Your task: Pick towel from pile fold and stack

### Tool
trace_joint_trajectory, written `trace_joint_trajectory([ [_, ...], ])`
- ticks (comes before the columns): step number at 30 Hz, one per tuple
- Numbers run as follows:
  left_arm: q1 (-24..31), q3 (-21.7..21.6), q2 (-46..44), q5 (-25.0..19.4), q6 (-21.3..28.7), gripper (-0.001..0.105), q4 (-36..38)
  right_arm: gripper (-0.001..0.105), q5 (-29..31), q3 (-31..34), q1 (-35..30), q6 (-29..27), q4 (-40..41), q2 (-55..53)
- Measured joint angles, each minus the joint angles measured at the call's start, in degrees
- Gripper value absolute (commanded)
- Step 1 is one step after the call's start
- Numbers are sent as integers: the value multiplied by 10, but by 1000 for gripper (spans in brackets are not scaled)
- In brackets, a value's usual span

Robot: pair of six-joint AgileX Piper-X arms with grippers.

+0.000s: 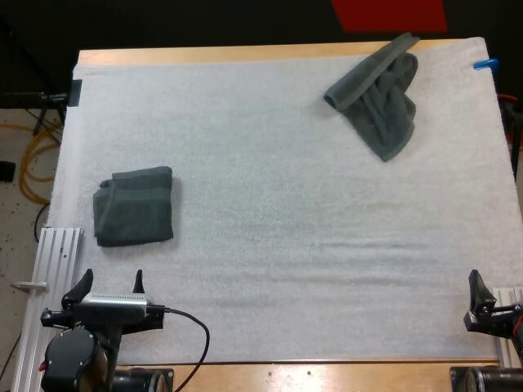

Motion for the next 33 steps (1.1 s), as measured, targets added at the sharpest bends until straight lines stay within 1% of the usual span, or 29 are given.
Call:
trace_joint_trajectory([
  [10,0,0,0,1,0,66,0,87,0,0,0,0,-2,0],
  [13,0,-1,0,19,0,66,0,87,-2,0,0,0,-9,0],
  [16,0,-17,0,55,0,66,3,87,-2,-3,0,0,-10,14],
  [17,0,-29,0,71,0,66,5,87,-2,-11,0,0,-9,30],
  [18,0,-52,10,91,0,66,5,87,-5,-24,0,-1,-11,50],
  [23,0,-126,96,163,0,66,1,87,-23,-88,0,-23,-16,134],
  [27,0,-174,166,247,0,66,1,87,-29,-132,0,-34,-39,197],
  [30,0,-203,208,295,0,66,1,87,-57,-160,0,-47,-55,243],
  [33,0,-223,242,321,0,66,1,87,-101,-182,0,-48,-72,299],
])
